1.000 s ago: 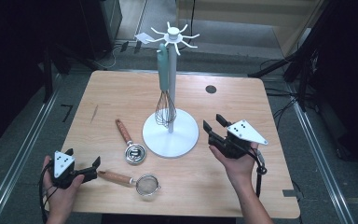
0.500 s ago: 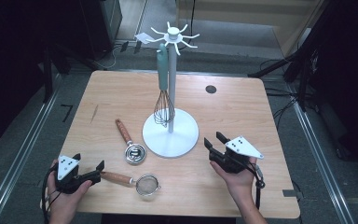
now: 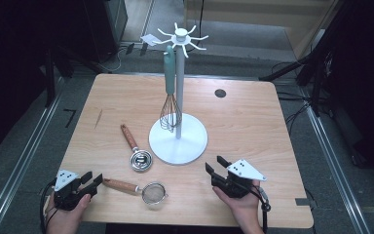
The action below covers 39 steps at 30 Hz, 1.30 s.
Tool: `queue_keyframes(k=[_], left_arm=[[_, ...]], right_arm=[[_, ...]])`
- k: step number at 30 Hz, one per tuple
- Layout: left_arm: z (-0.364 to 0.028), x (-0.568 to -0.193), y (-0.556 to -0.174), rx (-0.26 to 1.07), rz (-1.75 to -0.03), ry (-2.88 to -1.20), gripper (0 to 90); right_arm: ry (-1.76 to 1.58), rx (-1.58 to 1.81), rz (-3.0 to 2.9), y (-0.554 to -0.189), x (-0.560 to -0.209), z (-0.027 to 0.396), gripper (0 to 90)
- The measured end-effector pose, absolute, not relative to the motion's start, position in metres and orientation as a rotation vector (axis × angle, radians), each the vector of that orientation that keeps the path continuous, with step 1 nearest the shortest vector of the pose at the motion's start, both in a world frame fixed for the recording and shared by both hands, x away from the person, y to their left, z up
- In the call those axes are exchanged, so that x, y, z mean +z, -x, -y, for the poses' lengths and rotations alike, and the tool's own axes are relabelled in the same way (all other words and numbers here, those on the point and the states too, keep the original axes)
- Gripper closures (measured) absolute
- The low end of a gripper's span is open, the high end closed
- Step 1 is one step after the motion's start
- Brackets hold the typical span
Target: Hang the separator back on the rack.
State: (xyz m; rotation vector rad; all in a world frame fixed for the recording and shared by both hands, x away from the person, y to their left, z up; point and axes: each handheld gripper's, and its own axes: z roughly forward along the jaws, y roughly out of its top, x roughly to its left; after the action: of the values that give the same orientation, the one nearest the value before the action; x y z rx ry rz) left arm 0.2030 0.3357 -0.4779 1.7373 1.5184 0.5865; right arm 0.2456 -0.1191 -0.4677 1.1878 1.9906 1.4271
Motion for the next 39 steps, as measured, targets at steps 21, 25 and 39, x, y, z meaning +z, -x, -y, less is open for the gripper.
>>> queue_keyframes(k=[21,25,39], left_arm=[[-0.323,-0.48,-0.203,0.523,-1.476,-1.807,63.5],[-0.321,-0.481,-0.203,0.519,-1.471,-1.804,62.7],[-0.335,-0.475,-0.198,0.487,-1.499,-1.78,70.0]], right_arm=[[-1.2,1.524,-2.217,-0.226,-0.488,0.045,55.7],[-1.178,1.52,-2.254,-0.222,-0.49,0.033,56.2],[-1.185,1.509,-2.315,-0.221,-0.492,0.009,62.8]])
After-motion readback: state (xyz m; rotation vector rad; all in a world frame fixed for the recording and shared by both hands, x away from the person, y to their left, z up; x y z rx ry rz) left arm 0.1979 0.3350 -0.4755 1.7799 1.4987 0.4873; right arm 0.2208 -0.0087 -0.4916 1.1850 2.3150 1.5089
